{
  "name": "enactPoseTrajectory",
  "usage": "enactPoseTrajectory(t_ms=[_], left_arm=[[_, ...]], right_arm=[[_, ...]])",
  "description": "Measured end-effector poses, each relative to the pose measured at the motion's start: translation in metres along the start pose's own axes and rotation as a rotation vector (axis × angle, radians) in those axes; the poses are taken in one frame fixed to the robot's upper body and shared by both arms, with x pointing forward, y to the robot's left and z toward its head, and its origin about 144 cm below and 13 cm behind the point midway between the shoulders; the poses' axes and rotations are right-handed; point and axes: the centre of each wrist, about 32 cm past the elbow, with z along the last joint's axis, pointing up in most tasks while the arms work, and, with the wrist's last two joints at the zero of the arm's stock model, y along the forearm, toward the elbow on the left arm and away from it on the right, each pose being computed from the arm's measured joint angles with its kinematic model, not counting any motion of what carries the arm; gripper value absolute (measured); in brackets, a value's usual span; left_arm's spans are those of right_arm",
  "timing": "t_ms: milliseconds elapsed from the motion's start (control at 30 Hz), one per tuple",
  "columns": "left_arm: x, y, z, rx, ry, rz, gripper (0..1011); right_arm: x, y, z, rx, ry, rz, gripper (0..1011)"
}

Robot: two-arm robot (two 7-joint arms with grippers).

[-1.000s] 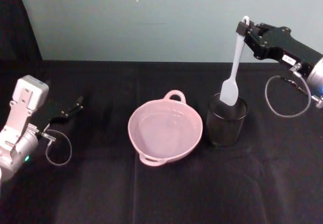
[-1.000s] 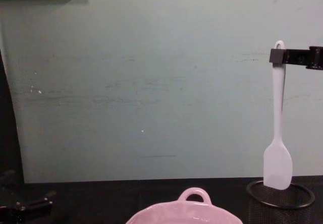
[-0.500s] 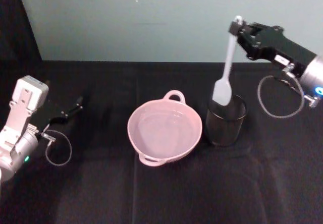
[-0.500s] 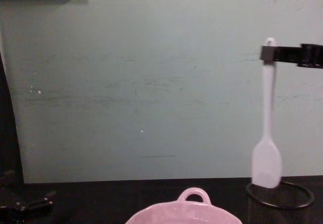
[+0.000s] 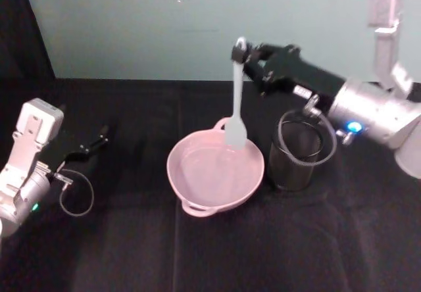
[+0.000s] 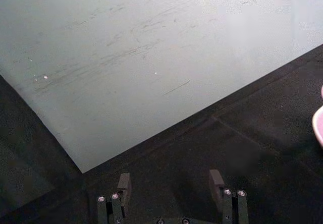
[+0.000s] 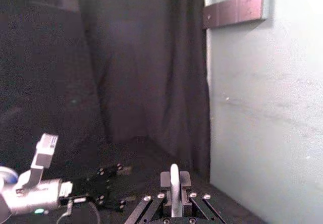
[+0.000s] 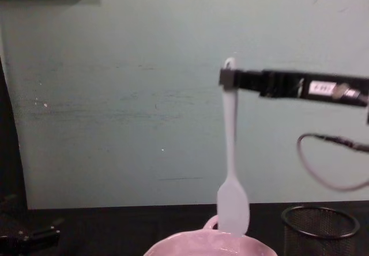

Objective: Use the one hand to pick up the spoon and stir the clear water in the bowl.

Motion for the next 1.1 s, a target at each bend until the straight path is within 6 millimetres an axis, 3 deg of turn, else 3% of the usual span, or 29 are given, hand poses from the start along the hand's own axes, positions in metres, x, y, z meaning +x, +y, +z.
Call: enactPoseTrajectory(t_ms=[367, 700, 1100], left_arm=[[0.0, 0.0, 0.0, 0.0, 0.0, 0.0, 1011], [0.0, 0.0, 0.0, 0.0, 0.0, 0.0, 1011], [0.0, 0.0, 0.0, 0.0, 0.0, 0.0, 1011]], right_arm=[[-0.012, 0.022, -0.05, -0.047, 0.034, 0.082, 110], [-0.016, 0.041, -0.065, -0.046, 0.07, 0.122, 110], [0.013, 0.061, -0.074, -0.025, 0.07, 0.087, 110]])
